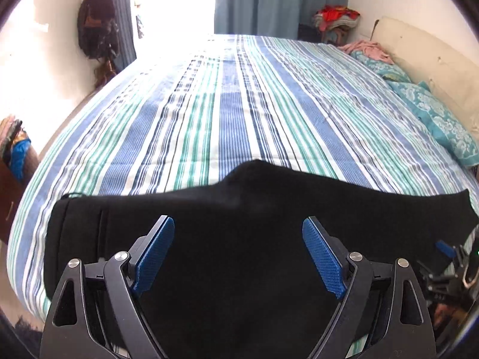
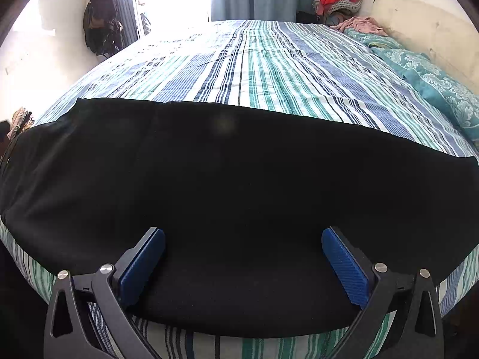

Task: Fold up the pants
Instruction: 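Open both tools and move them over the folded pants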

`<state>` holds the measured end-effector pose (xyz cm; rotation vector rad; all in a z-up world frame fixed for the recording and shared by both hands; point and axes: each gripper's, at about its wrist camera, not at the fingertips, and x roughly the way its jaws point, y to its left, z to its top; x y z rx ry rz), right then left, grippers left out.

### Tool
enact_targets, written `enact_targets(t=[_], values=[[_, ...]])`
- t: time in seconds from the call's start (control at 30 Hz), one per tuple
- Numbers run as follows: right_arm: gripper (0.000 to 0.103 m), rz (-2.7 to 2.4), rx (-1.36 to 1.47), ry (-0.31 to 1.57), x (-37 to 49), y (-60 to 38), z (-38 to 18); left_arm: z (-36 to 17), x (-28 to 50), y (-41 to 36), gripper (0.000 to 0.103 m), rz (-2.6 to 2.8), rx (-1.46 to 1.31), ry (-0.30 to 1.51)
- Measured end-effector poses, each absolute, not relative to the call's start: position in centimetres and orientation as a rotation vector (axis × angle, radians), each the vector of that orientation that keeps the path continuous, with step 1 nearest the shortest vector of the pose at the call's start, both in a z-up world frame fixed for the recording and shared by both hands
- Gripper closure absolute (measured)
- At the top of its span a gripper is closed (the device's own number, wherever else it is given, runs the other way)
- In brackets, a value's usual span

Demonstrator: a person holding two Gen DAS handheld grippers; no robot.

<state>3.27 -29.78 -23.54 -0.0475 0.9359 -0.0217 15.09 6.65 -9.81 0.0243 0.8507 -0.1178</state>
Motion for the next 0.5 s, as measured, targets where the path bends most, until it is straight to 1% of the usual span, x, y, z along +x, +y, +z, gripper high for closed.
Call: enact_targets(t=[0.1, 0.2, 0.23, 0.27, 0.33, 0.5], values=[[0.000, -0.013, -0.053, 0.927, 3.3, -29.5, -23.5, -11.8, 18.3, 6.9, 0.014, -0.059, 0.007, 0.891], [0.000, -0.005, -0.058, 0.918, 3.2, -29.4, -23.6, -15.3, 20.3, 8.4, 0.014, 0.047, 0.003, 0.948], [0.000, -0.003, -0.058, 0.916, 3.2, -29.4, -23.6, -16.3, 20.5, 8.9, 0.013, 0.067, 0.014, 0.948], [0.000, -0.001, -0.058, 0.913, 3.2, -29.4, -23.6, -17.1, 20.1, 9.3, 0.009, 0.064, 0.018, 0.935], [0.000, 0.001, -0.058, 0.907, 3.1, -29.4, -23.6, -17.3, 19.0, 9.5, 0.009, 0.064, 0.001, 0.893], [0.000, 0.002, -0.058, 0.911, 3.2, -29.4, -23.5, -17.5, 19.8, 8.7, 0.006, 0.085, 0.044, 0.906]])
